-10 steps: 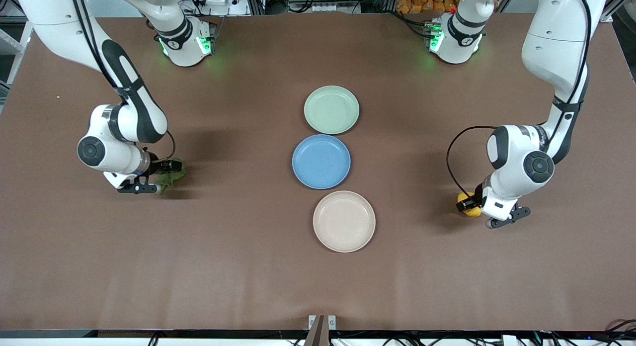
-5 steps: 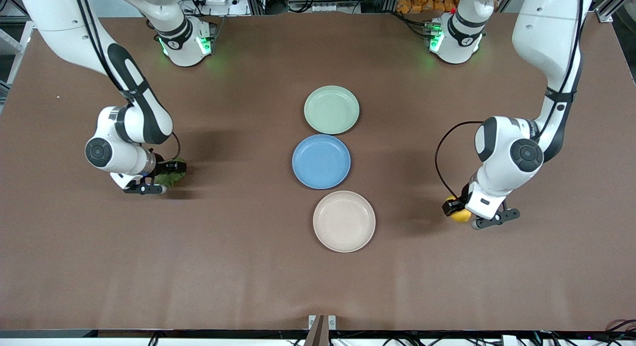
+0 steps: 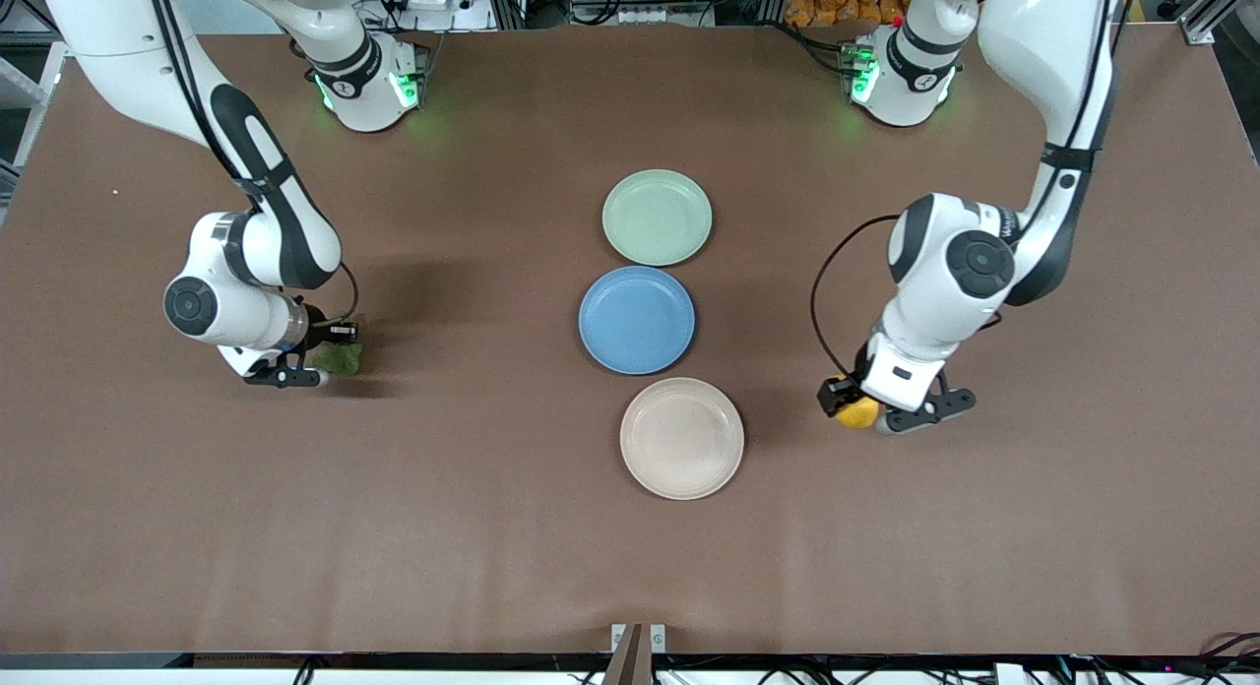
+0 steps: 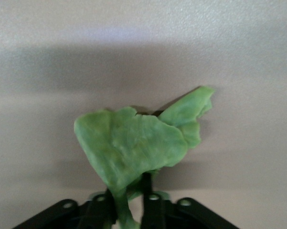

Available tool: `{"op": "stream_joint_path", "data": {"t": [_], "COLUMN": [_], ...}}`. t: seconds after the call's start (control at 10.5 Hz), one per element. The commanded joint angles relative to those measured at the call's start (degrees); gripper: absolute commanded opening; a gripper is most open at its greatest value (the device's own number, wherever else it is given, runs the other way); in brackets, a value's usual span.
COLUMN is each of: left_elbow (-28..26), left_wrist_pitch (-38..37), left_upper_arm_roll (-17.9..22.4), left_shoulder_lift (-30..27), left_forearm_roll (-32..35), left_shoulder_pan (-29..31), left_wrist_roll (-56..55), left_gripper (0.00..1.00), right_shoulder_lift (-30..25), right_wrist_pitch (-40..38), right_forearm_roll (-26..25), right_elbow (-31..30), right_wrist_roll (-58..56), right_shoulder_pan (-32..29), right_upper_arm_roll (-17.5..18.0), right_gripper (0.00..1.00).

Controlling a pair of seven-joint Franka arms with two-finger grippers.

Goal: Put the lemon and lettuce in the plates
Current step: 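Close the left gripper on the lemon while the right gripper grasps lettuce, then carry the lemon to the cream plate while the right gripper lifts lettuce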

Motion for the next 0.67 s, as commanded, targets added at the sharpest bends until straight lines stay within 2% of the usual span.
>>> {"op": "stream_joint_path", "data": {"t": [0.0,0.38,0.57], "left_elbow": [4.6,8.0,8.9], "left_wrist_pitch": [-0.9,-0.9,-0.8], "left_upper_arm_roll": [0.1,0.1,-0.1], "left_shoulder_lift": [2.4,3.3,3.5], "left_forearm_roll": [-0.8,-0.8,-1.1], "left_shoulder_pan": [-4.0,-8.2,-8.5], "left_wrist_roll": [-7.1,-16.6,-18.3], "left_gripper": [0.0,0.0,0.0], "right_shoulder_lift": [0.2,0.1,-0.3], "right_wrist_pitch": [-6.3,-18.5,-24.6], "right_forearm_roll": [1.1,1.1,4.1], "right_elbow": [4.2,11.2,13.7], "right_wrist_roll": [0.2,0.3,0.3], "right_shoulder_pan": [-0.5,-1.0,-0.4], "right_upper_arm_roll": [0.5,0.5,0.5], "right_gripper": [0.0,0.0,0.0]}}
